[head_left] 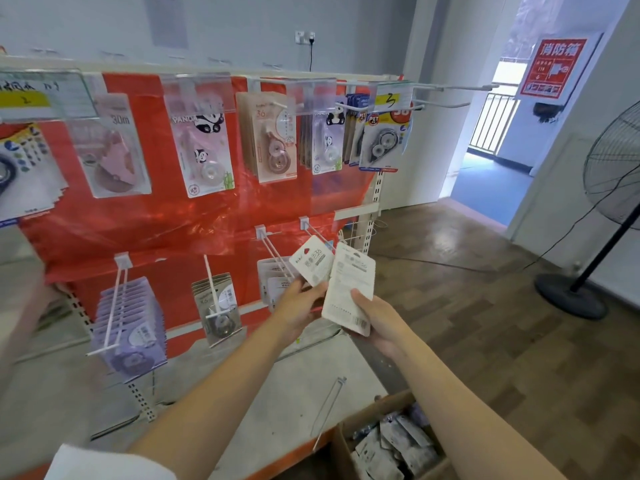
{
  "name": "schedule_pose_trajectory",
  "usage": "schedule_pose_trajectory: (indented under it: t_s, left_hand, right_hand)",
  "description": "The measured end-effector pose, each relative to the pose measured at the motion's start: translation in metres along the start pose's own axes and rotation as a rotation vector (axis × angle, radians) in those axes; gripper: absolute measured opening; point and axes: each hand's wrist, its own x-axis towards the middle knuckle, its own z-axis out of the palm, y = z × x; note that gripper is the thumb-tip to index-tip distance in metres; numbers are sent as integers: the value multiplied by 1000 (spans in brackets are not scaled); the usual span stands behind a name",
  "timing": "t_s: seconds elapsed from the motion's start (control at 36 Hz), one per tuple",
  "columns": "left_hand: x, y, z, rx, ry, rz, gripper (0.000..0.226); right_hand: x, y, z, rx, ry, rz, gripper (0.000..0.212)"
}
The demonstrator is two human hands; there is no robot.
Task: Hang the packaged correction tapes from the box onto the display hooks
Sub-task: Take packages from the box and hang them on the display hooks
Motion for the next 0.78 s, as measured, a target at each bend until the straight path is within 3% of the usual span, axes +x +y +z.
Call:
schedule_pose_trajectory:
  t_s: [0.06, 0.19, 0.28, 0.36, 0.44, 0.56, 0.69, 0.78]
  left_hand:
    - [4, 0, -1, 4, 76, 35, 23]
    - [6, 7, -13, 176, 238, 27, 22]
    - [3, 5, -18, 307, 203, -22, 30]
    - [-1, -2, -13, 270, 130, -98, 43]
    - [-4, -5, -4, 136, 72, -103, 41]
    - [-3, -9, -2, 170, 61, -64, 21]
    - [1, -8, -4, 174, 188, -53, 36]
    - [3, -9, -6, 283, 240, -15, 46]
  right_hand:
    - [-2, 1, 1, -117, -44, -43, 28]
    - [-2, 1, -2, -284, 26, -123, 28]
    - [-1, 1, -1, -257, 3, -149, 24]
    - [2, 3, 7, -250, -13, -145, 21]
    - [7, 11, 12, -190, 56, -117, 41]
    - [9, 17, 18, -64, 142, -70, 60]
    - [5, 16, 25, -54, -68, 8, 35]
    - [5, 16, 31, -240, 20, -52, 34]
